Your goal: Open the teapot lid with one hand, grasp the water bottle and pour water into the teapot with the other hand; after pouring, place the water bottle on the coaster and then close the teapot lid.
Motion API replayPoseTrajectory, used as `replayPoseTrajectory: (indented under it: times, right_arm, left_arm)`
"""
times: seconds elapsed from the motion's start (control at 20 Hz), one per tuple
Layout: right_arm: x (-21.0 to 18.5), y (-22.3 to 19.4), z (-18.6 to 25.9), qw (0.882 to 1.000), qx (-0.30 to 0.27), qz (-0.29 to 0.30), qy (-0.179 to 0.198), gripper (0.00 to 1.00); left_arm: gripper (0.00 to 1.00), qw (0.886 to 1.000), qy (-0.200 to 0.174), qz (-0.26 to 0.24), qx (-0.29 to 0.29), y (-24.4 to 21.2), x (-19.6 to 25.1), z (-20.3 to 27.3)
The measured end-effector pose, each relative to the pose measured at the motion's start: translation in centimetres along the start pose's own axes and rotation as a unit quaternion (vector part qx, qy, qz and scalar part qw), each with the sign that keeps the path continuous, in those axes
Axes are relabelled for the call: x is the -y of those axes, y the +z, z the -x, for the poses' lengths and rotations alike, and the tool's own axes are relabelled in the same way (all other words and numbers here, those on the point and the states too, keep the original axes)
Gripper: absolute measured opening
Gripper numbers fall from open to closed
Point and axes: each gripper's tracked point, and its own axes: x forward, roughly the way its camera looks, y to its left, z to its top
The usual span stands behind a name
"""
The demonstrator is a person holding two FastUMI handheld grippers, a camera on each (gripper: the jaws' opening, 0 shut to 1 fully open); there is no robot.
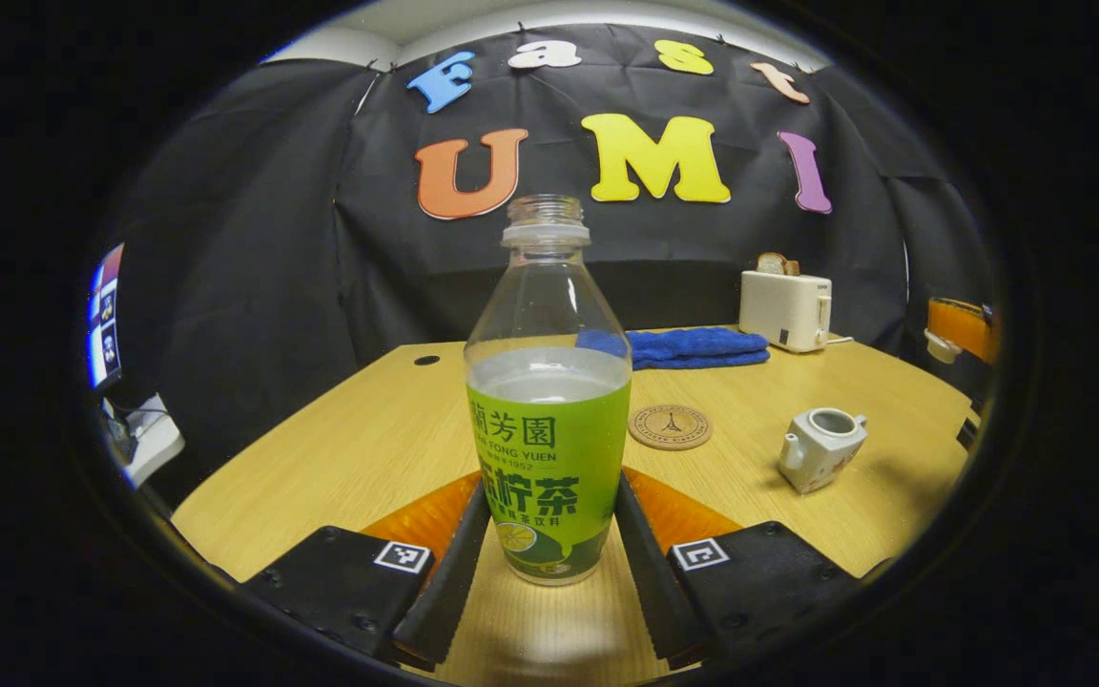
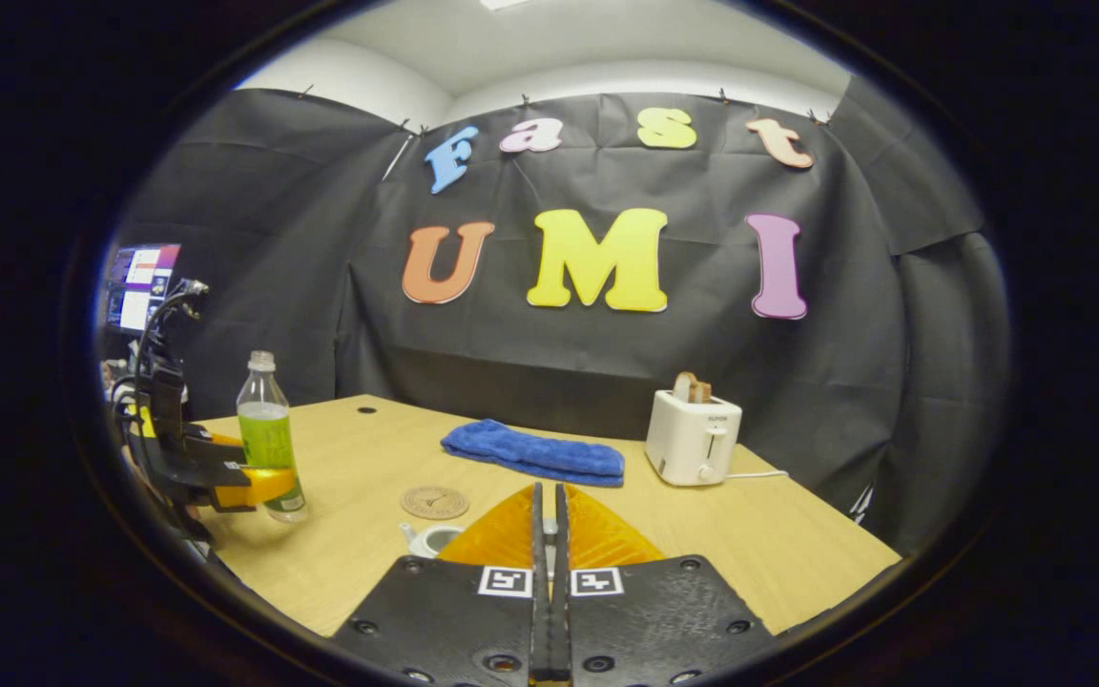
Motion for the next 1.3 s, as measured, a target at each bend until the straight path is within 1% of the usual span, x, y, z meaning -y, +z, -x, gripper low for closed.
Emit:
replayPoseTrajectory:
  times: [0.15,0.3,0.45,0.5,0.75,0.85,0.9,1.05,1.15,1.2,1.3]
  right_arm:
    - [0.1,0.0,0.1,1.000,-0.001,0.003,0.000,0.00]
    - [0.7,0.2,0.1,1.000,-0.001,0.005,-0.004,0.00]
    - [1.5,0.2,0.1,1.000,-0.002,0.001,-0.009,0.00]
    - [1.9,0.2,0.0,1.000,-0.003,0.001,-0.011,0.00]
    - [2.8,-0.2,-0.3,1.000,-0.010,-0.002,-0.016,0.00]
    - [2.9,-0.4,-0.4,1.000,-0.013,0.000,-0.017,0.00]
    - [3.1,-0.5,-0.5,1.000,-0.014,0.001,-0.017,0.00]
    - [3.7,-0.7,-0.6,1.000,-0.017,0.000,-0.019,0.00]
    - [4.0,-0.8,-0.7,1.000,-0.018,-0.001,-0.023,0.00]
    - [4.2,-0.7,-0.7,1.000,-0.019,-0.001,-0.024,0.00]
    - [4.3,-0.8,-0.7,0.999,-0.020,0.000,-0.025,0.00]
  left_arm:
    - [0.77,0.998,0.031,-0.045,-0.017,0.2,-0.8,0.4]
    - [0.76,0.992,0.052,-0.108,-0.033,0.5,-1.0,0.5]
    - [0.75,0.980,0.067,-0.180,-0.041,1.0,-0.7,0.3]
    - [0.76,0.976,0.070,-0.202,-0.041,1.1,-0.5,0.3]
    - [0.76,0.952,0.069,-0.296,-0.041,1.5,2.1,-0.1]
    - [0.76,0.935,0.070,-0.345,-0.042,1.7,3.0,-0.2]
    - [0.76,0.923,0.070,-0.376,-0.042,1.7,3.5,-0.2]
    - [0.76,0.881,0.088,-0.464,-0.035,2.4,4.7,0.0]
    - [0.76,0.852,0.098,-0.513,-0.031,2.7,5.4,0.0]
    - [0.75,0.843,0.100,-0.528,-0.034,2.7,5.6,-0.1]
    - [0.75,0.827,0.101,-0.552,-0.039,2.7,5.9,0.0]
